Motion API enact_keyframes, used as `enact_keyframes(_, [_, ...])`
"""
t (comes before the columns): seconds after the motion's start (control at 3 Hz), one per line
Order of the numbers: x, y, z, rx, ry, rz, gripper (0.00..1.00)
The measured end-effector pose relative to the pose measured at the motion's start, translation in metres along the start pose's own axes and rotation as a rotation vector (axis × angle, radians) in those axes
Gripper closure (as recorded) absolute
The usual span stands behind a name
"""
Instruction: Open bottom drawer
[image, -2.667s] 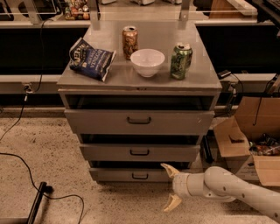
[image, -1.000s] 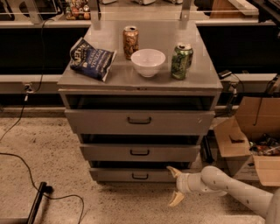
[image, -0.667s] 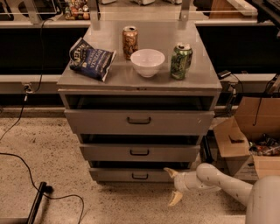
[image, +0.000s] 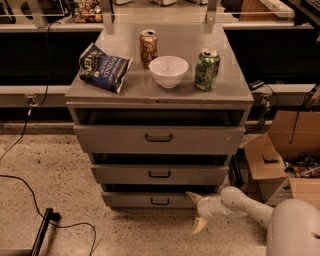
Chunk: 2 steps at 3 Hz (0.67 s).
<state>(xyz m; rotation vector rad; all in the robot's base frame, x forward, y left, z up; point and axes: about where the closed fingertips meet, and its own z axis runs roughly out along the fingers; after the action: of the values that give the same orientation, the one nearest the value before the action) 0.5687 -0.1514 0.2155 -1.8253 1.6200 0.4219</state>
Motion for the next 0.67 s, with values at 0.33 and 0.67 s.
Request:
enact_keyframes(0.33, [0.008,-0.012,0.007,0.023,0.031,-0.025,0.0])
enact_keyframes(0.67, [0.017,-0.027,0.017,0.041,0.055,-0.034,0.0])
